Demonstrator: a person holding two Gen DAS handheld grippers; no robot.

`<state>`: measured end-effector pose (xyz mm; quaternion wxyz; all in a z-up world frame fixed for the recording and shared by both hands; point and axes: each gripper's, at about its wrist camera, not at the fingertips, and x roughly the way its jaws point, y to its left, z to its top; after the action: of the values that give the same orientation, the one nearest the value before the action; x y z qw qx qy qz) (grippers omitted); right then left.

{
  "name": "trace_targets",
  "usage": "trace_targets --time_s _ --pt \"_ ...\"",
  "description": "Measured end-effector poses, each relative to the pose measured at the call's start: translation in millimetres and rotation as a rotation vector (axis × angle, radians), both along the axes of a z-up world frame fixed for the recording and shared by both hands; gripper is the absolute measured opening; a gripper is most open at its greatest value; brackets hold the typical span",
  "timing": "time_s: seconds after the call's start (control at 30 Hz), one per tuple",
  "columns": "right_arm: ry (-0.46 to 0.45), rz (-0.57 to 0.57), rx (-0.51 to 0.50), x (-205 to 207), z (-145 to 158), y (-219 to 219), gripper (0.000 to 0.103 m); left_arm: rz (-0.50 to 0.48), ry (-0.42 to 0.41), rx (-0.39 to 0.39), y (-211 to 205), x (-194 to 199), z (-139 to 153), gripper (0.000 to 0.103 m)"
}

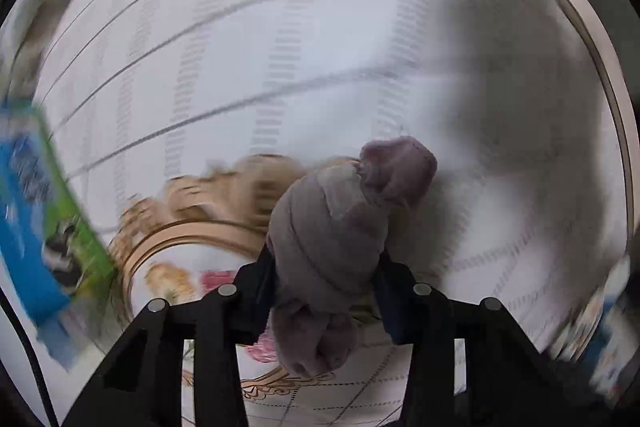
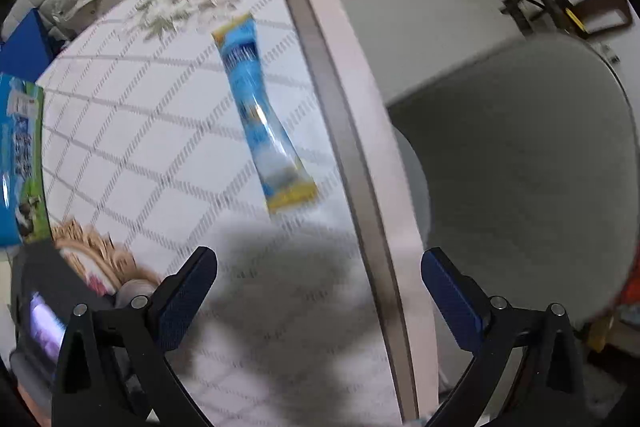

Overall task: Organize soft objects
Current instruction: 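Grasp the lilac sock with left tool while right tool grasps blue Nestle tube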

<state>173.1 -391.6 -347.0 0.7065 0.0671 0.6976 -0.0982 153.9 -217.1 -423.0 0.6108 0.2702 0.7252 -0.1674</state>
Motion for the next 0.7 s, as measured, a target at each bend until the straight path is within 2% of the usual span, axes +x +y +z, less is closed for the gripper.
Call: trace_targets --time_s 0.13,0.23,0.33,0.4,0.43,0.5,0.53,0.57,0.7 --pt "-0.004 0.023 0.0 52.4 -23.0 1.9 0.103 0.321 0.017 -0.025 51.2 45.6 -0.6 0.04" --pt "0.025 0.024 0.002 85.9 -47.2 4.1 0.101 0.45 0.035 -0.04 75.7 61.4 -3.5 0.04" --pt "0.068 0.021 0.015 106.8 -67.2 8.8 0.096 0.522 0.034 -0.061 90.1 69.1 -1.6 0.039" --pt "0.107 0.013 0.018 111.6 -77.3 13.6 0.084 0.546 0.029 -0.074 98.7 73.2 3.1 0.039" --pt "0.121 0.012 0.018 113.0 -81.0 15.7 0.068 0.561 0.025 -0.086 101.9 75.0 5.9 0.039" --pt "0.118 0.006 0.034 113.1 -81.9 21.3 0.051 0.574 0.013 -0.099 109.1 77.6 12.8 0.039" --pt "0.119 0.0 0.032 111.7 -80.7 24.2 0.029 0.576 0.006 -0.105 111.9 77.0 16.3 0.039" --pt "0.127 -0.002 0.032 111.0 -80.1 28.7 0.019 0.577 -0.005 -0.115 115.0 76.5 22.0 0.039" --pt "0.119 0.015 0.089 99.7 -66.1 56.5 0.015 0.585 -0.033 -0.181 132.6 70.2 56.9 0.039"
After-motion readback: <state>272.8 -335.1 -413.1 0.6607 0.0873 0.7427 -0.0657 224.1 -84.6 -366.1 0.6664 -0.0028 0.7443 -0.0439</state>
